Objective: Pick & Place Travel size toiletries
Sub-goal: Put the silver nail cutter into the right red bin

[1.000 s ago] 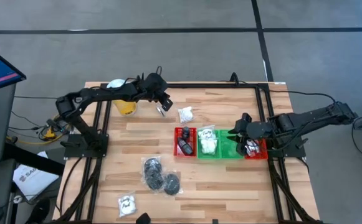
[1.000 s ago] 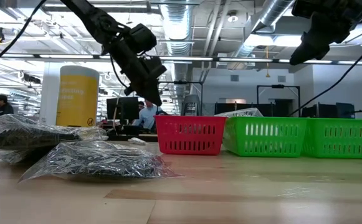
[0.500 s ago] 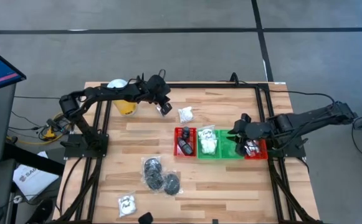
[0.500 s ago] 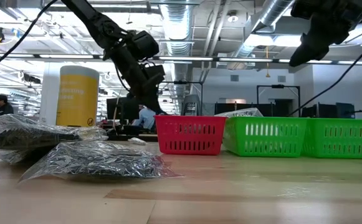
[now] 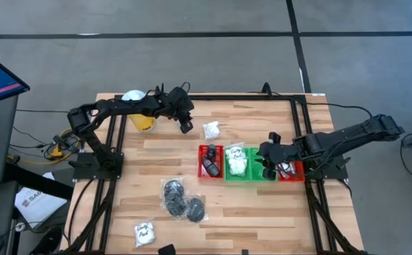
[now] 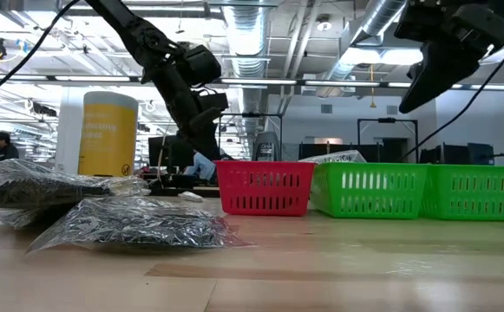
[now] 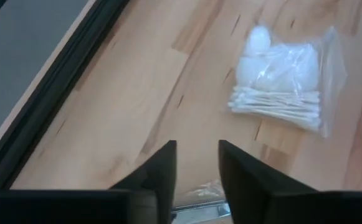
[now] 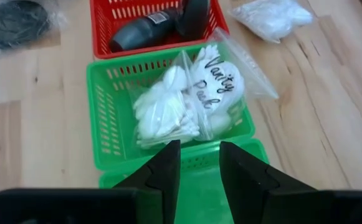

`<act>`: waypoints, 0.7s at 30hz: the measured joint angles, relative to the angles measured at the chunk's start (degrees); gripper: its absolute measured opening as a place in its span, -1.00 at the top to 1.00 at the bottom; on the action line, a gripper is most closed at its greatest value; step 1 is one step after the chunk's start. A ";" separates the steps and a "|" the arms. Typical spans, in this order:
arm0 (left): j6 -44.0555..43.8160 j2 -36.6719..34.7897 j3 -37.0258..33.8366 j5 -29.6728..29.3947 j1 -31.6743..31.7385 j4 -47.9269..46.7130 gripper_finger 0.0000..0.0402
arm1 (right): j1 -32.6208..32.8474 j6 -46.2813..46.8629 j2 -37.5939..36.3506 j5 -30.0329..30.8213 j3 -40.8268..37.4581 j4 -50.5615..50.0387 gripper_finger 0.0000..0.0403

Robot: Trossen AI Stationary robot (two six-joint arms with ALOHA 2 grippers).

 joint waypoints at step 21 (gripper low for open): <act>15.97 7.59 -0.03 -5.13 -2.74 -2.76 0.16 | 0.00 -0.44 0.86 -0.01 0.00 0.63 0.49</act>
